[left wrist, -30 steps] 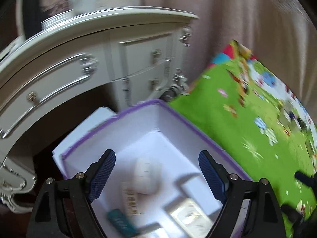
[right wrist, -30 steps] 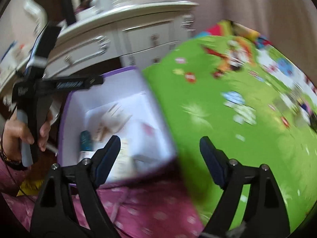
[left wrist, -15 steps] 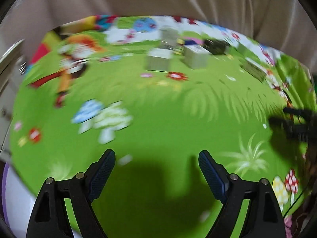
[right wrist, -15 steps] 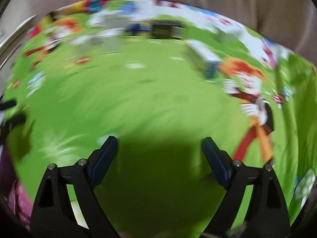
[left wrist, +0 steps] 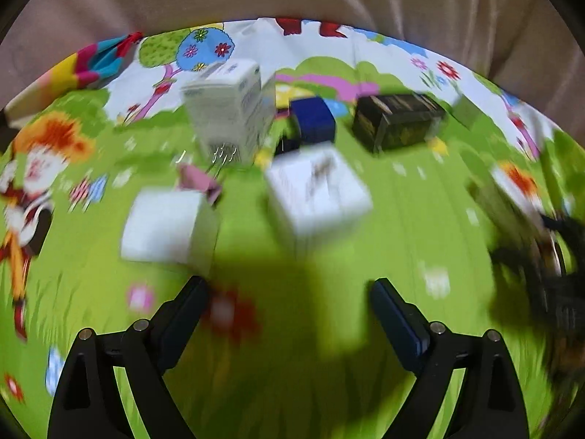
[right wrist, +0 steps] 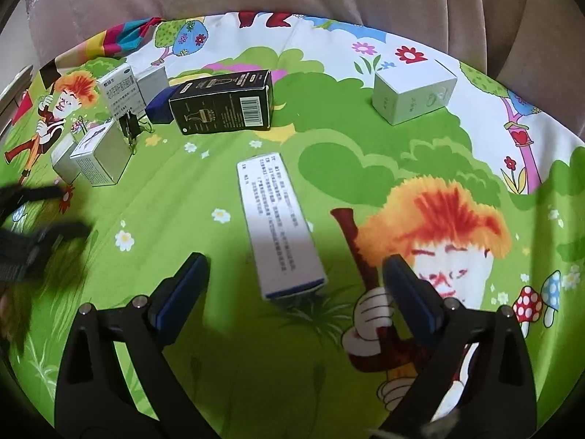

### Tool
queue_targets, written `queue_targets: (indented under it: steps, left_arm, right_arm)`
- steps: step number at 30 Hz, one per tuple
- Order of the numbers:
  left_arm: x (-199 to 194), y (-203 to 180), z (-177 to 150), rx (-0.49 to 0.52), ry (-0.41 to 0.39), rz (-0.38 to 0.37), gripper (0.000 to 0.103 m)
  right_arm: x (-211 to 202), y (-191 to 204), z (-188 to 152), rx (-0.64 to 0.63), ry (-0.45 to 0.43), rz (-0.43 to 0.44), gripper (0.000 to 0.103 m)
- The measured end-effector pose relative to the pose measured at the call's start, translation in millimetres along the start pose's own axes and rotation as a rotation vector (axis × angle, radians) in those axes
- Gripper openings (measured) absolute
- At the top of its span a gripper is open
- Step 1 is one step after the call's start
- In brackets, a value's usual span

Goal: Organize rigid objects
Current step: 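Grasp the JI YIN MUSIC saxophone box with the left tool while the right tool grasps a slim white box, then lift and carry the saxophone box and slim white box toward the storage box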

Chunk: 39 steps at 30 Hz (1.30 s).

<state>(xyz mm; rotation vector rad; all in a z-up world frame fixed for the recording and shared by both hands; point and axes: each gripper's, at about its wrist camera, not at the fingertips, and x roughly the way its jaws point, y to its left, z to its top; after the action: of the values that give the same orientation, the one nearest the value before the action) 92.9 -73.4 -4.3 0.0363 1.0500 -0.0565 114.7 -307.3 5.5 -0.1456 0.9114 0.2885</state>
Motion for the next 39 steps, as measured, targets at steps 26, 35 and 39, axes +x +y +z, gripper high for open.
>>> queue_targets:
  steps: [26, 35, 39]
  left_arm:
    - [-59, 27, -92, -0.038, -0.137, -0.097, 0.044]
    - [-60, 35, -97, -0.055, -0.171, -0.102, 0.043]
    - [-70, 41, -111, -0.076, -0.152, -0.133, 0.043]
  right_arm:
    - [-3, 1, 2, 0.026, -0.028, -0.045, 0.05]
    - [-2, 23, 9, 0.03, 0.0, -0.122, 0.028]
    - [-44, 62, -46, 0.048, -0.014, -0.06, 0.028]
